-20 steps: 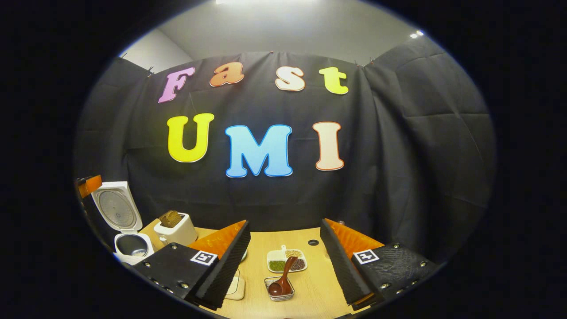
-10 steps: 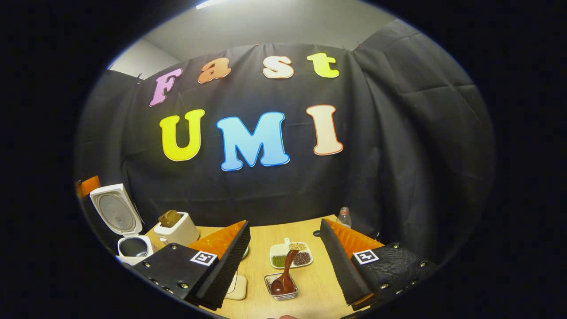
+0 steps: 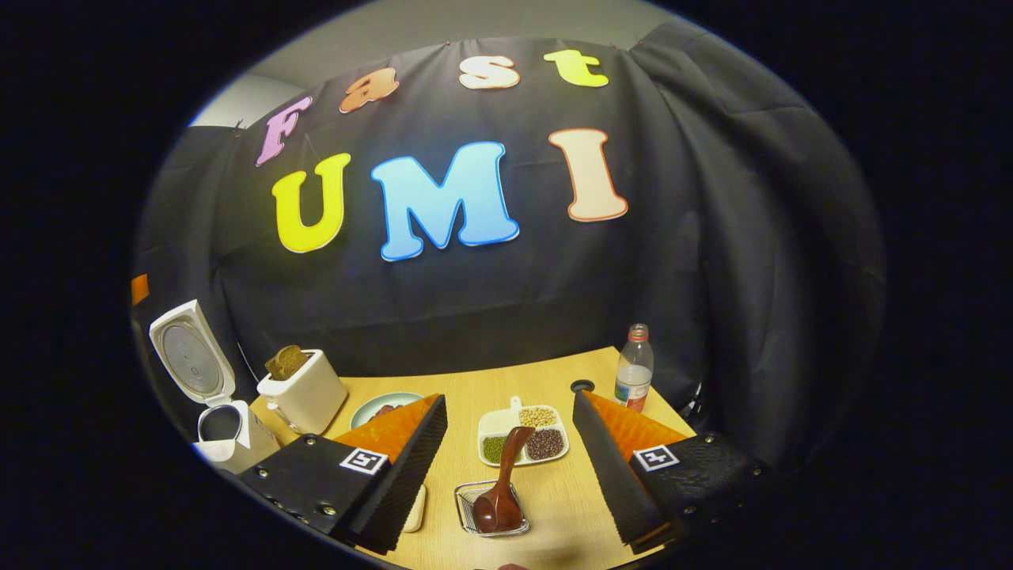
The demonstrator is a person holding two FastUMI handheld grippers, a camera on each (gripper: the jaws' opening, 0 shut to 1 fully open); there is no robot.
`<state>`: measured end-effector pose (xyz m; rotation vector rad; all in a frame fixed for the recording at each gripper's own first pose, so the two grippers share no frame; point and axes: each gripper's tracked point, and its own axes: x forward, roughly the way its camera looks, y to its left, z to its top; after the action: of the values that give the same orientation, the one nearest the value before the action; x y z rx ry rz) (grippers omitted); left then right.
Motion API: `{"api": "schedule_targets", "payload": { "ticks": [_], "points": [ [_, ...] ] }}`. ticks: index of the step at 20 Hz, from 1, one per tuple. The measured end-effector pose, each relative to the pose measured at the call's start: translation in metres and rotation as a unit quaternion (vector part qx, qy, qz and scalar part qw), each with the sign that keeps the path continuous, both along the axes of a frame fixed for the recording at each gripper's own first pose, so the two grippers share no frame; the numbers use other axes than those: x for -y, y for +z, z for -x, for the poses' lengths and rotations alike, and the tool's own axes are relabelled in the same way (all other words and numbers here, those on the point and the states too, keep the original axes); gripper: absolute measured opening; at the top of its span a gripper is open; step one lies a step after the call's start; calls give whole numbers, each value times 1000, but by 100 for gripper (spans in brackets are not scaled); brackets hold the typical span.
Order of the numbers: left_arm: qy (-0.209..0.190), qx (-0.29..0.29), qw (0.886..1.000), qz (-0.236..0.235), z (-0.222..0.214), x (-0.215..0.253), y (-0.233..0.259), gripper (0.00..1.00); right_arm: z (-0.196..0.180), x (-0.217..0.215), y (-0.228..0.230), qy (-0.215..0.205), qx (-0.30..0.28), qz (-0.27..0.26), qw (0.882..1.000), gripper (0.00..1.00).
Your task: Close the left gripper, press the button to open the rice cooker; take a wooden spoon from the chopstick holder with the right hand, scoop a spoonful of rice and pour it into the rice cooker, then put the wooden spoon back into the chopstick holder.
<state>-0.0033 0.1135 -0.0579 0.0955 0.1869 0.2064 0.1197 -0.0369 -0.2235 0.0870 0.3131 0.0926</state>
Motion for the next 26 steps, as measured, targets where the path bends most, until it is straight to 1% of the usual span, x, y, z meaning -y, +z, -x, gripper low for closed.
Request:
{"api": "schedule_targets", "payload": {
  "ticks": [1,3,4,5,9,10,11,12,13,16,17,18,19,20,21,22,23,24,25,26],
  "points": [
    [6,-1,1000,-8,2,-1,2,98,-7,2,-13,4,-10,2,1000,98],
    [18,-3,1000,-21,5,-2,1,96,-20,2,-37,17,-30,3,999,97],
    [22,-7,999,-27,6,-2,0,98,-26,2,-50,23,-43,2,999,98],
    [27,-10,999,-31,6,0,-2,97,-32,3,-64,30,-58,-1,998,98],
    [48,-19,998,-20,4,5,-7,94,-49,-2,-110,62,-107,-21,992,97],
    [53,-19,998,-20,3,6,-6,94,-53,-5,-118,71,-116,-29,990,97],
    [56,-20,998,-24,2,7,-6,96,-57,-6,-123,74,-122,-33,989,98],
    [59,-24,998,-29,4,9,-7,94,-60,-8,-129,79,-125,-36,988,99],
    [61,-27,997,-34,4,10,-9,94,-66,-11,-133,86,-126,-39,988,99],
    [66,-40,996,-42,4,15,-16,98,-80,-19,-153,99,-139,-40,984,99],
    [68,-42,996,-42,3,18,-17,94,-82,-23,-158,103,-145,-43,983,98],
    [67,-44,996,-41,3,21,-18,94,-85,-25,-161,104,-149,-46,982,95],
    [65,-47,996,-42,1,24,-18,95,-88,-25,-165,103,-152,-47,982,85],
    [62,-49,996,-45,2,25,-19,96,-90,-26,-166,102,-155,-49,981,83],
    [60,-51,996,-51,2,26,-18,97,-88,-23,-166,96,-156,-47,982,73],
    [56,-51,996,-55,0,27,-17,98,-86,-20,-159,90,-153,-54,983,56],
    [52,-49,996,-56,-1,27,-16,95,-83,-20,-156,83,-152,-63,983,34],
    [48,-47,996,-55,-2,30,-15,91,-76,-21,-151,89,-153,-75,981,28],
    [43,-47,997,-51,-3,32,-17,88,-67,-21,-149,97,-153,-84,980,28],
    [39,-49,997,-47,-5,34,-20,88,-61,-21,-145,96,-152,-99,979,28]
  ]
}}
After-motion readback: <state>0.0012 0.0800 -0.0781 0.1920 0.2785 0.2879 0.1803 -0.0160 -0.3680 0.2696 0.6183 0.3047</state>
